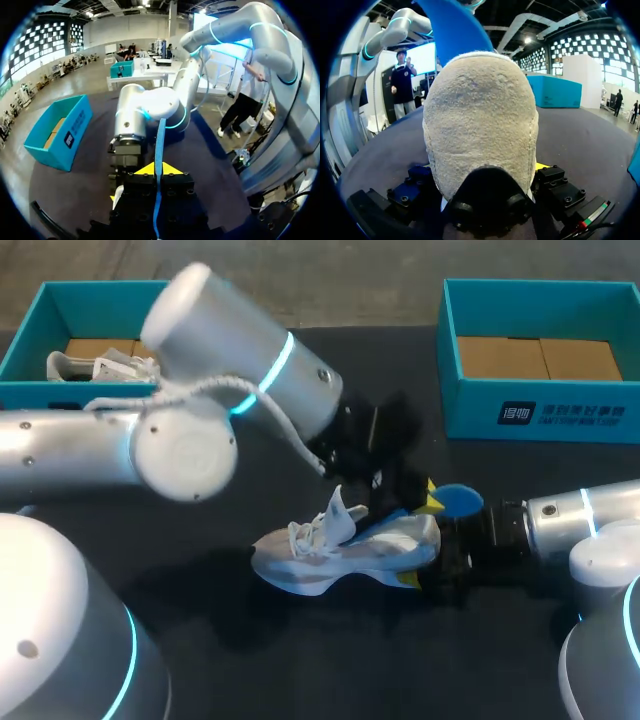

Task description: Take the shoe out of the shoebox, open the shoe tongue, remove and reinsert the insole, then place the shoe into the shoebox

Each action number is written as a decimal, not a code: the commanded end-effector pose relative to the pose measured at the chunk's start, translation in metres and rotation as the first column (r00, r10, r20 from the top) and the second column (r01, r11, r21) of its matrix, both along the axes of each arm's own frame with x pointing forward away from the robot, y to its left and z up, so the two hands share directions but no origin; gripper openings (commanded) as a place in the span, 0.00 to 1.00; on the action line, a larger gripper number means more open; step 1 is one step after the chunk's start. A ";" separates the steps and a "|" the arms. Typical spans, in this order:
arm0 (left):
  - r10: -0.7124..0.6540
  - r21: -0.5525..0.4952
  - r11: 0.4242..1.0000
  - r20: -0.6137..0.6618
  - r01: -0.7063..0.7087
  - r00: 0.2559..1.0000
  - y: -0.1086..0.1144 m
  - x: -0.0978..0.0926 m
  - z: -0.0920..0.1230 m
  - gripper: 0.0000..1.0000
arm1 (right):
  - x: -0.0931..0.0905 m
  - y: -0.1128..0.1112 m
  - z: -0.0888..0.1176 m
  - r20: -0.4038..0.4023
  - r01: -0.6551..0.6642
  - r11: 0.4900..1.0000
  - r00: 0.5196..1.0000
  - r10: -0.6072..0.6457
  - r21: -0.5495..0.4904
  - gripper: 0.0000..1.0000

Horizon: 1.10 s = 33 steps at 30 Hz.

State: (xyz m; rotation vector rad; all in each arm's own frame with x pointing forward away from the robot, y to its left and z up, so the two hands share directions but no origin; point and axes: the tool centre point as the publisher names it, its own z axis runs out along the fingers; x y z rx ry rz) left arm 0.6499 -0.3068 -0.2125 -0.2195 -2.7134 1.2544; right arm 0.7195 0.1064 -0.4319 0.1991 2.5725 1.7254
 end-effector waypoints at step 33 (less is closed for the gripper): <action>0.014 -0.243 0.965 -0.336 -0.101 0.942 0.059 0.004 0.216 0.00 | -0.001 0.002 -0.001 -0.001 0.000 1.000 1.000 0.000 -0.005 0.00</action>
